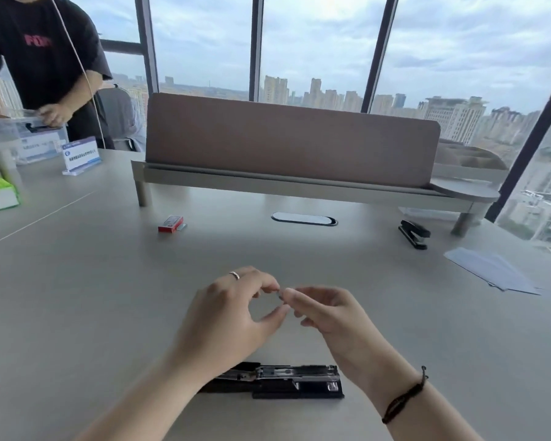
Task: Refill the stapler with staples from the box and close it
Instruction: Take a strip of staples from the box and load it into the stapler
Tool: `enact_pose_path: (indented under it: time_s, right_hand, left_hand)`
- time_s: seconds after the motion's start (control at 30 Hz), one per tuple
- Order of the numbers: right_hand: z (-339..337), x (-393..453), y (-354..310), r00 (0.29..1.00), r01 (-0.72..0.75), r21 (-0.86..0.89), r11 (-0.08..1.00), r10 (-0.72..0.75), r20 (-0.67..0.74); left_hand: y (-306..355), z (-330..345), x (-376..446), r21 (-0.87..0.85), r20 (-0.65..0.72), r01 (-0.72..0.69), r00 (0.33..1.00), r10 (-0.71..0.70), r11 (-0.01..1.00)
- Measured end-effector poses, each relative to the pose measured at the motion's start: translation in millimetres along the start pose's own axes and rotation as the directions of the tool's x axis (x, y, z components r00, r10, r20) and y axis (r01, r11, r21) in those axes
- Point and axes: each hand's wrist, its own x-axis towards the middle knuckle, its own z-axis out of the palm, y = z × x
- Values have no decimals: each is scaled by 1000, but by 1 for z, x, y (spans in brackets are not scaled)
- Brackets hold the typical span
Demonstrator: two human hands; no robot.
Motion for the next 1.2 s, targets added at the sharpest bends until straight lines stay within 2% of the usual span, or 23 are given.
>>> enact_pose_path:
  time_s: [0.17, 0.37, 0.53, 0.63, 0.73, 0.83, 0.97, 1.2]
  right_hand:
    - [-5, -22, -3, 998, 43, 71, 997, -45, 33]
    - [-8, -36, 0, 997, 58, 31, 998, -60, 41]
    - [-12, -42, 11, 996, 77, -40, 996, -79, -43]
    - [-14, -43, 16, 986, 130, -94, 987, -138, -90]
    - [-19, -41, 21, 970, 215, -196, 957, -233, -74]
    - [-25, -41, 26, 964, 237, -335, 912, -263, -32]
    - [-29, -42, 33, 973, 220, -445, 868, -226, 40]
    - [-33, -41, 45, 975, 215, -558, 801, -210, 74]
  left_hand:
    - [18, 5, -15, -40, -72, 33, 997, -35, 999]
    - [31, 2, -20, -43, -59, 14, 998, -17, 999]
    - [32, 0, -27, -47, 36, 1, 999, 0, 999]
    - [30, 0, -29, -78, 115, 21, 993, -12, 997]
    - [28, 0, -31, -170, 181, 116, 980, -84, 979]
    - [25, 1, -33, -213, 240, 193, 961, -140, 958]
    - [21, 2, -34, -177, 309, 231, 936, -169, 957]
    - [16, 7, -35, -32, 443, 239, 874, -201, 970]
